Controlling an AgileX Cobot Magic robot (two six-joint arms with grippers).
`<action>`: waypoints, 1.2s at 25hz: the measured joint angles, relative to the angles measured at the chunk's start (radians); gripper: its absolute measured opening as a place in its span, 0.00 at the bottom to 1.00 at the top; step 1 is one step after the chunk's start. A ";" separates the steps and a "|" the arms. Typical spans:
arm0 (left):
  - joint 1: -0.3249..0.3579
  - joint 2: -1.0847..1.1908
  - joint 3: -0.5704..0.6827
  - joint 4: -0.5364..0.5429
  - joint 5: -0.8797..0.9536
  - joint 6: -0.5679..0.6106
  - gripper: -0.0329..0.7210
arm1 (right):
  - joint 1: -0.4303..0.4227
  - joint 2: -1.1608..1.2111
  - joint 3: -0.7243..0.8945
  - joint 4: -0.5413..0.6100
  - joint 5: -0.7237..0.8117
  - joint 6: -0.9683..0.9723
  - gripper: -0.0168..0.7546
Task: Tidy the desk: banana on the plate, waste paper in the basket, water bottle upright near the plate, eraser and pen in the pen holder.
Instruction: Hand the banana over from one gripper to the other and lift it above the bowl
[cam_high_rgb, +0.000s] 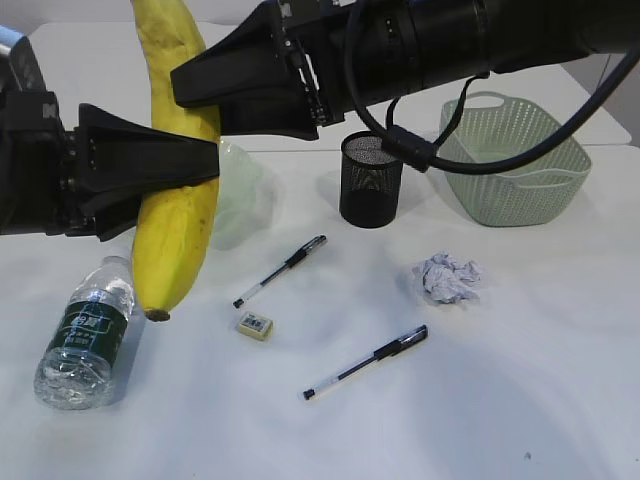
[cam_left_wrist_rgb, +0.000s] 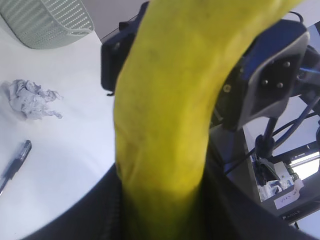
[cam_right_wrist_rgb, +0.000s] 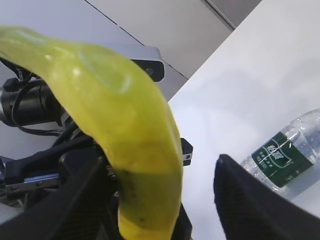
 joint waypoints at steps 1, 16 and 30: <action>0.000 0.000 0.000 0.000 0.000 0.000 0.42 | 0.000 0.000 0.000 -0.002 0.000 0.011 0.66; 0.000 0.000 0.000 0.000 -0.098 0.002 0.42 | 0.000 0.000 0.000 -0.006 0.000 0.031 0.68; 0.079 0.001 0.000 0.074 -0.127 0.002 0.42 | -0.013 0.000 0.000 -0.044 -0.141 0.031 0.69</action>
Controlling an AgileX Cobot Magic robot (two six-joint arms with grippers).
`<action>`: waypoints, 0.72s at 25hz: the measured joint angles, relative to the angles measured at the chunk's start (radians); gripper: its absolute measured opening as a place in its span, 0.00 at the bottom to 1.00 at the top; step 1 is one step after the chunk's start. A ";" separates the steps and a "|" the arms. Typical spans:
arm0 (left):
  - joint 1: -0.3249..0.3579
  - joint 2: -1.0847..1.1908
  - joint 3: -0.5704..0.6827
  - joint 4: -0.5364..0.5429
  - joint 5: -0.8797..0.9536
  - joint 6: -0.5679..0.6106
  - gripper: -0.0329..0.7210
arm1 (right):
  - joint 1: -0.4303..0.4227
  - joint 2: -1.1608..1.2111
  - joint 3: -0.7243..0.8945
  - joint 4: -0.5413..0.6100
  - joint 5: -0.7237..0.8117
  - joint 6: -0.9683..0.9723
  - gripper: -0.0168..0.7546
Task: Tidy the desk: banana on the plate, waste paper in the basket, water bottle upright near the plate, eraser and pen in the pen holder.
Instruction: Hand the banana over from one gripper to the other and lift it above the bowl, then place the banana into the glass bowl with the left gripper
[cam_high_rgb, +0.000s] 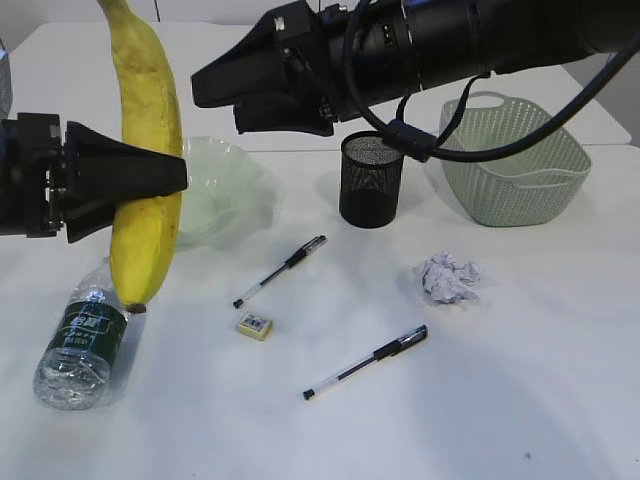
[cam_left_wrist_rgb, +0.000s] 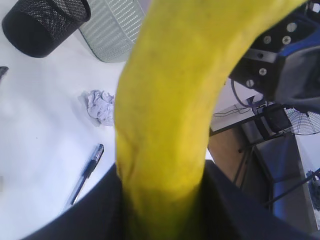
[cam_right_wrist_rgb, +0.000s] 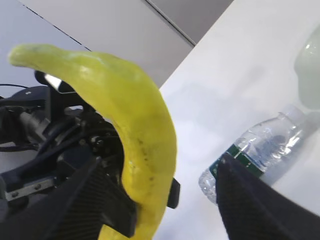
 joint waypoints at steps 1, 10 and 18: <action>0.007 0.000 0.000 0.000 0.000 0.000 0.42 | -0.002 0.000 0.000 -0.020 -0.017 0.000 0.69; 0.045 0.000 -0.106 0.114 -0.066 0.025 0.42 | -0.004 0.000 0.000 -0.233 -0.211 0.000 0.69; 0.045 0.004 -0.261 0.270 -0.265 0.030 0.42 | -0.004 0.000 0.000 -0.421 -0.282 0.000 0.69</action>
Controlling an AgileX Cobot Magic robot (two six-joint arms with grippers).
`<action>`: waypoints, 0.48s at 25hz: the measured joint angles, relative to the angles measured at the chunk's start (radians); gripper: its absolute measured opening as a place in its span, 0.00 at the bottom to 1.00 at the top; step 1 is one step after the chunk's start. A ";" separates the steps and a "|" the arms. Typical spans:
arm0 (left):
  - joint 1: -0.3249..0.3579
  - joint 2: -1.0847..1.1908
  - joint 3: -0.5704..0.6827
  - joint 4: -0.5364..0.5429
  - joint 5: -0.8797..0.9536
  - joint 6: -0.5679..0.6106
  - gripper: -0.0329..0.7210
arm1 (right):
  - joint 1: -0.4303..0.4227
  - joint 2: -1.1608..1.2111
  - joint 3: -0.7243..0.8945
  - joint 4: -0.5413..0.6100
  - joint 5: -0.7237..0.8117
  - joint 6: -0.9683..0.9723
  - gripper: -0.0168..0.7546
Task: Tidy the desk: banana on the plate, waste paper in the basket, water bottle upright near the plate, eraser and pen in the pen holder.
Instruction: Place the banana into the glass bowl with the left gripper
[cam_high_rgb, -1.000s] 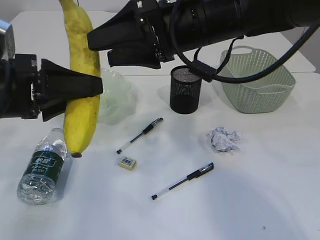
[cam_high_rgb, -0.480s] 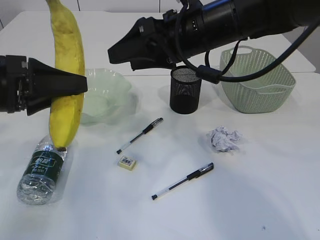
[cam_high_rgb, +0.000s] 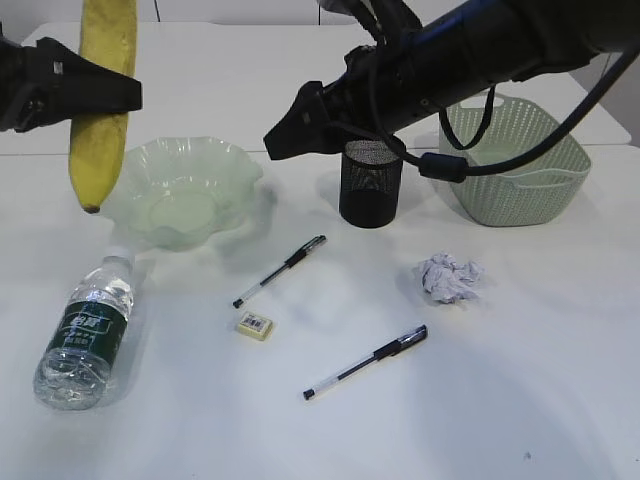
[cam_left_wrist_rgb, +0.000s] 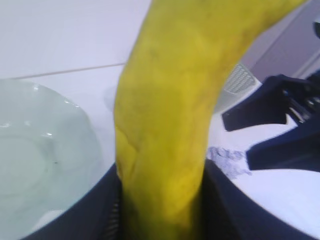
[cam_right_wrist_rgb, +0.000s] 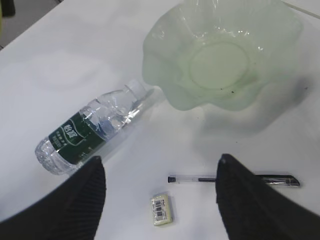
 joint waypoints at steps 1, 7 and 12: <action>0.000 0.004 -0.007 0.006 -0.034 0.000 0.42 | 0.000 0.000 0.000 -0.017 -0.001 0.000 0.69; 0.000 0.039 -0.020 0.018 -0.211 0.016 0.42 | 0.000 0.000 0.000 -0.044 -0.022 0.000 0.69; 0.000 0.063 -0.029 0.074 -0.367 0.034 0.43 | 0.000 0.000 0.000 -0.044 -0.042 0.000 0.69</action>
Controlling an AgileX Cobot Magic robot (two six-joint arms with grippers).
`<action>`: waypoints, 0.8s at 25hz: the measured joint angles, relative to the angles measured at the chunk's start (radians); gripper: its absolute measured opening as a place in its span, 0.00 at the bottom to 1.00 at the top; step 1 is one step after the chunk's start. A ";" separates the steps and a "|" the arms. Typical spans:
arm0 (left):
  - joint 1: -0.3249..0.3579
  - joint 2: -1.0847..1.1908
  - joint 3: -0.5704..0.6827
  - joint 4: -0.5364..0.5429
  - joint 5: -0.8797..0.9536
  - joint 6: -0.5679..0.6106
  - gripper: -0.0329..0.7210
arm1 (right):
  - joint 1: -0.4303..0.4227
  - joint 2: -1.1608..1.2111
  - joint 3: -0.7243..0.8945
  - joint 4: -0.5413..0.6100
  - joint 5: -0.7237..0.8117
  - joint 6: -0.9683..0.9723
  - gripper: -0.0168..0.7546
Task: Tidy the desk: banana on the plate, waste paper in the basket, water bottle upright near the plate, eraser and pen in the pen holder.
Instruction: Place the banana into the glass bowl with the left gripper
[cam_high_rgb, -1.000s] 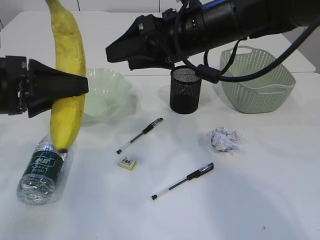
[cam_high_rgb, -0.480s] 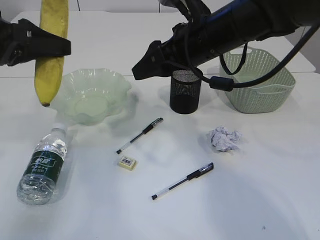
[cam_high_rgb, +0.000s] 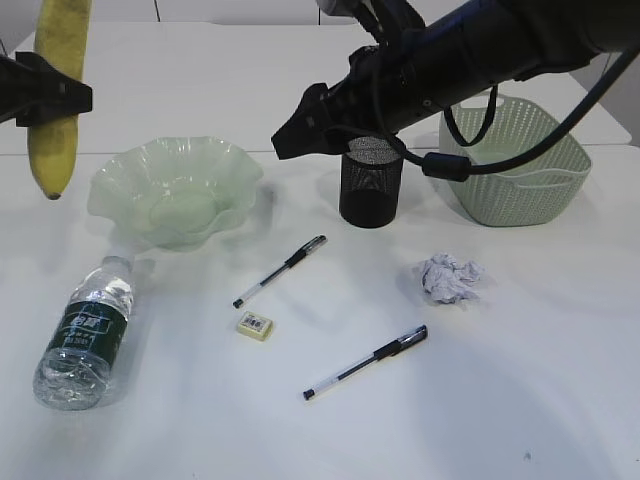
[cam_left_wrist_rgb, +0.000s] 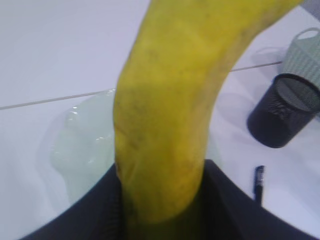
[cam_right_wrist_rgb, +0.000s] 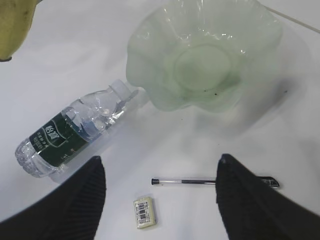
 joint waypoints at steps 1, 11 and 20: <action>0.000 0.005 0.000 0.013 -0.032 0.005 0.43 | 0.000 0.000 0.000 0.000 -0.002 0.000 0.69; -0.016 0.051 0.000 0.032 -0.247 0.056 0.44 | 0.000 0.000 0.000 0.000 -0.013 0.000 0.69; -0.108 0.175 -0.110 0.032 -0.278 0.060 0.44 | -0.006 0.000 0.000 0.000 -0.017 0.000 0.69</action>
